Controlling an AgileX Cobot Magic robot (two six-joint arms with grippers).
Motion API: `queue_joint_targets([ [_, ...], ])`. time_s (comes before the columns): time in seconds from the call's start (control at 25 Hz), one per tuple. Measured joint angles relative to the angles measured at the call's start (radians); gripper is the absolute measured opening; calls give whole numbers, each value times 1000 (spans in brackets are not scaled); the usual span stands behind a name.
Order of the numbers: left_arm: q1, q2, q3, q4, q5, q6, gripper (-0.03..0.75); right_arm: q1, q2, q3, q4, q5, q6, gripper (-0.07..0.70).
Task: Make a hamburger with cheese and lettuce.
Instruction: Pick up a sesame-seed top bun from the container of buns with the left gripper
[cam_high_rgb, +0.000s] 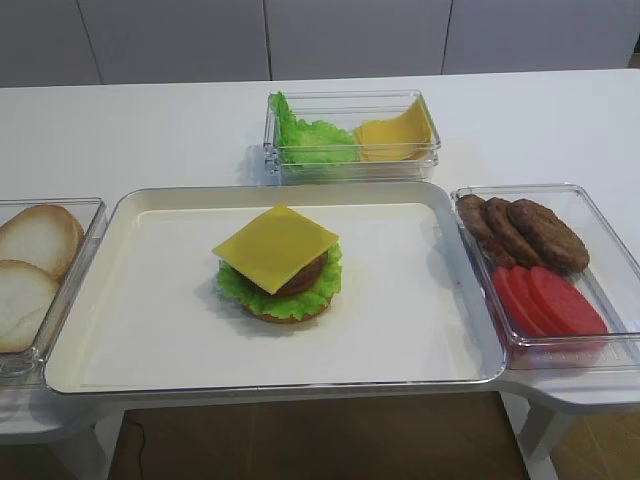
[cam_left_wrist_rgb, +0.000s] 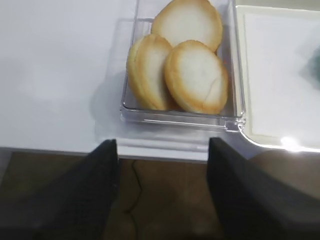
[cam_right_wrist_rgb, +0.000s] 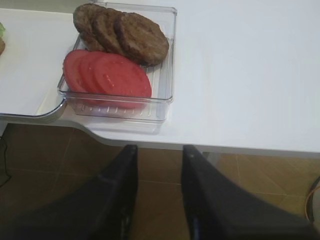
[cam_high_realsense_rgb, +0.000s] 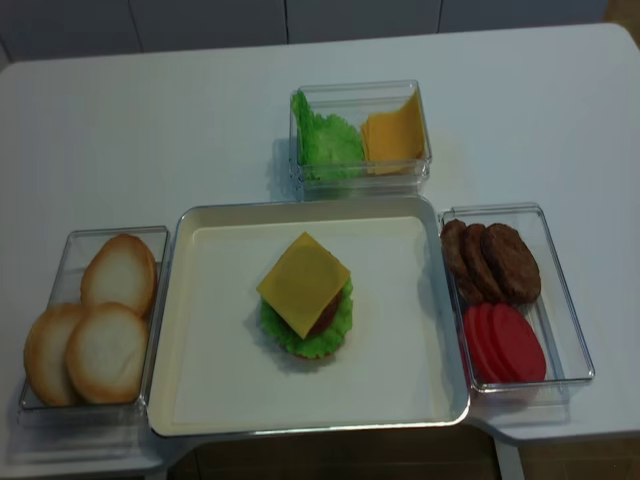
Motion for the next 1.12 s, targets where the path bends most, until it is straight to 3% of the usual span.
queue_joint_targets([
  [0.24, 0, 262, -66, 12, -33, -84, 418, 0, 0, 0, 0, 0, 0, 245],
  [0.64, 7, 683, -267, 19, -77, -32, 418, 0, 0, 0, 0, 0, 0, 246],
  [0.76, 73, 783, -296, -37, -87, 30, 418, 0, 0, 0, 0, 0, 0, 245],
  [1.0, 258, 900, -305, -227, -99, 282, 418, 0, 0, 0, 2, 0, 0, 245],
  [1.12, 296, 939, -307, -240, -99, 352, 418, 0, 0, 0, 2, 0, 0, 245],
])
